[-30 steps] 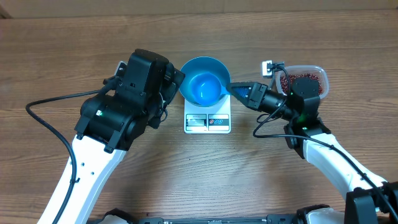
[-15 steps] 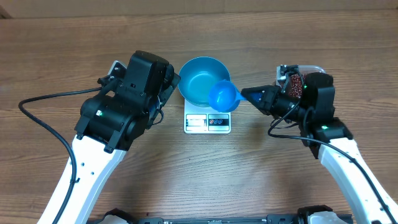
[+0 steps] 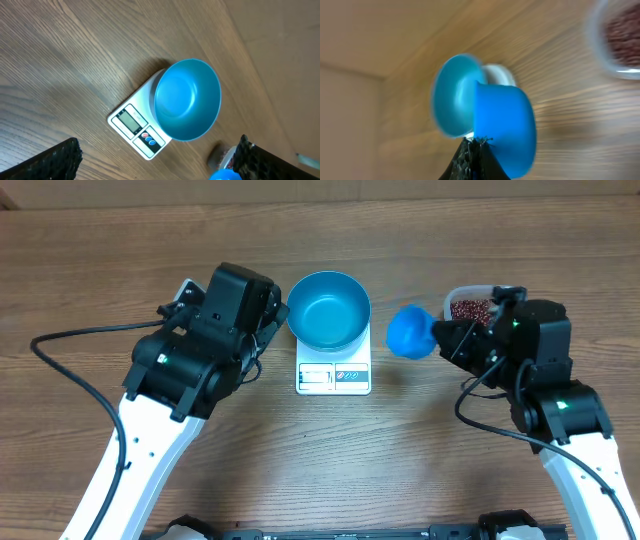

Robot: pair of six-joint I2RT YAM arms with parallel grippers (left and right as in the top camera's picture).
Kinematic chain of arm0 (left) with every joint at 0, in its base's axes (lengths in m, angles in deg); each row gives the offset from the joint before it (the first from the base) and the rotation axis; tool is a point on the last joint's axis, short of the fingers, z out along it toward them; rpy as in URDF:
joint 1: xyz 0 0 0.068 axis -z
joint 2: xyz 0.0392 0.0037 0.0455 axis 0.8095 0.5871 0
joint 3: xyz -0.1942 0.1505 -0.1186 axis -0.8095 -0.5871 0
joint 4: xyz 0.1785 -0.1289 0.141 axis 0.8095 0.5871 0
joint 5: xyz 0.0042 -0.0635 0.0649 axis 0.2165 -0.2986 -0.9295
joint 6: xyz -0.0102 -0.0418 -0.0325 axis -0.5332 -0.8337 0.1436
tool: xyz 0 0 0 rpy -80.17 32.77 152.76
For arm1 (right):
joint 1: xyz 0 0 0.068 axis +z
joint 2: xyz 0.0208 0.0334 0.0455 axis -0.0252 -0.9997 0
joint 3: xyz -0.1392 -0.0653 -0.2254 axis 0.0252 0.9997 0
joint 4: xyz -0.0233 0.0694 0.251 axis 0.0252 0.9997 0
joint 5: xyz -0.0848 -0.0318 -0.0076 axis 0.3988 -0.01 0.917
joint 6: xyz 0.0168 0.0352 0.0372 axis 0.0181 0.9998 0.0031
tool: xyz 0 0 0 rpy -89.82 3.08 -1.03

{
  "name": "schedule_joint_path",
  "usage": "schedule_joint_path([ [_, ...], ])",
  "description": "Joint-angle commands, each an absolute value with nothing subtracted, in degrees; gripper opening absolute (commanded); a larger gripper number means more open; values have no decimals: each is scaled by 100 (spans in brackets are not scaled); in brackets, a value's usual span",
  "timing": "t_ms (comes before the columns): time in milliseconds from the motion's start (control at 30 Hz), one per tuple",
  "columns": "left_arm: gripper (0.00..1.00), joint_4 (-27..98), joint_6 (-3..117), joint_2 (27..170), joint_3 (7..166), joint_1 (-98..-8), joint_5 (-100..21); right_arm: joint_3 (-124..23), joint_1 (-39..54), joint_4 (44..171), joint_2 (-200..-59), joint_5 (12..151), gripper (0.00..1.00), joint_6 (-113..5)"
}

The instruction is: Scoop item into bowl and weigh 150g on scale

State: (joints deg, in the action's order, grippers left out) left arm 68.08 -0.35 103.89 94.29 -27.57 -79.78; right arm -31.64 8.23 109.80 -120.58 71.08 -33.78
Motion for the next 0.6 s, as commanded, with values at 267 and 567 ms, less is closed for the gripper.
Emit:
schedule_joint_path([
  [267,92,6519,3025,11156,9560,-2777,-7112,-3520,819,11481,-11881,10284,4,-2986],
  [567,25,6484,6336,12028,9560,-2685,-5938,-3520,819,11236,-11881,10859,4,-2748],
])
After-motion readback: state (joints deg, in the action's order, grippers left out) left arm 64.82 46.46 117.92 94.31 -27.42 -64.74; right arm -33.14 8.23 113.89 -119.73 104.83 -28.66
